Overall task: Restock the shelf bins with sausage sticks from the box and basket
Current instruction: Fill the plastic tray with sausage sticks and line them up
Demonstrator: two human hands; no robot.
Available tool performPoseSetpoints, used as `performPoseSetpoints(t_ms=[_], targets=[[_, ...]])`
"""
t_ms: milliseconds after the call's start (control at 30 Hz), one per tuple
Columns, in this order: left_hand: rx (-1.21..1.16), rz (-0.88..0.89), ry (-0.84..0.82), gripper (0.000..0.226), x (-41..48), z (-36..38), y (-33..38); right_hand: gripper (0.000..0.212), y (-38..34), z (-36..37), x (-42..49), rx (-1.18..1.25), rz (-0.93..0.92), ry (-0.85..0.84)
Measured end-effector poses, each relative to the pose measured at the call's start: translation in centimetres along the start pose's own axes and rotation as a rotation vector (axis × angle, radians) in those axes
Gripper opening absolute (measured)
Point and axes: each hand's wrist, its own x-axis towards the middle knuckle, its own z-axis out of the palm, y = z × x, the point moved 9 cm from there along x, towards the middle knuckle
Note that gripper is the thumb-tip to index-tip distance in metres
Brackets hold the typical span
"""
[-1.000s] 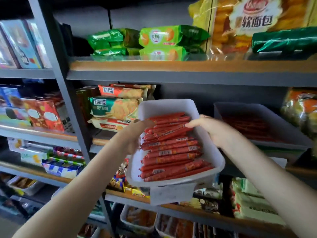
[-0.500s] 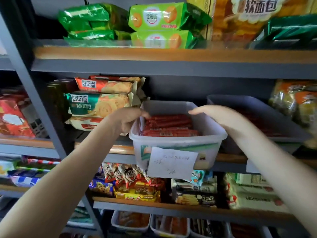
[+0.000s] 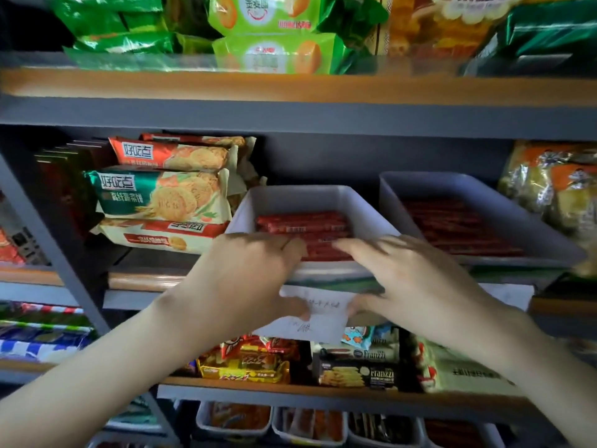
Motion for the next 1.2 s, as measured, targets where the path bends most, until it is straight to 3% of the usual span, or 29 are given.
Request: performPoseSetpoints(t_ms=[67, 100, 333, 433, 500, 600, 833, 1200], targets=[[-0.007, -0.010, 0.016, 0.061, 0.2, -0.1, -0.5, 0.040, 0.3, 0.2, 0.2, 0.023, 0.005, 0.017], [-0.003, -0.012, 0.024, 0.062, 0.4, -0.2, -0.7, 0.039, 0.4, 0.1, 0.4, 0.034, -0.006, 0.041], [0.135, -0.119, -0.124, 0.059, 3.8, 1.6, -1.7, 0.042, 3.3, 0.1, 3.2, 0.088, 0.068, 0.054], [0.139, -0.135, -0.086, 0.061, 5.4, 2.7, -2.5, 0.042, 5.0, 1.1, 4.3, 0.107, 0.111, 0.075], [0.142, -0.067, 0.073, 0.061, 6.0, 2.7, -2.1, 0.041, 5.8, 1.8, 4.5, 0.112, 0.136, 0.084], [0.114, -0.038, 0.107, 0.064, 6.4, 4.2, -1.7, 0.040, 6.4, 2.8, 3.9, 0.103, 0.153, 0.110], [0.158, -0.041, 0.177, 0.067, 6.0, 5.9, -1.9, 0.050, 6.2, 3.7, 3.3, 0.024, 0.137, 0.232], [0.067, -0.072, 0.152, 0.067, 4.8, 8.8, -1.0, 0.041, 5.8, 6.5, 2.8, -0.010, 0.113, 0.146]])
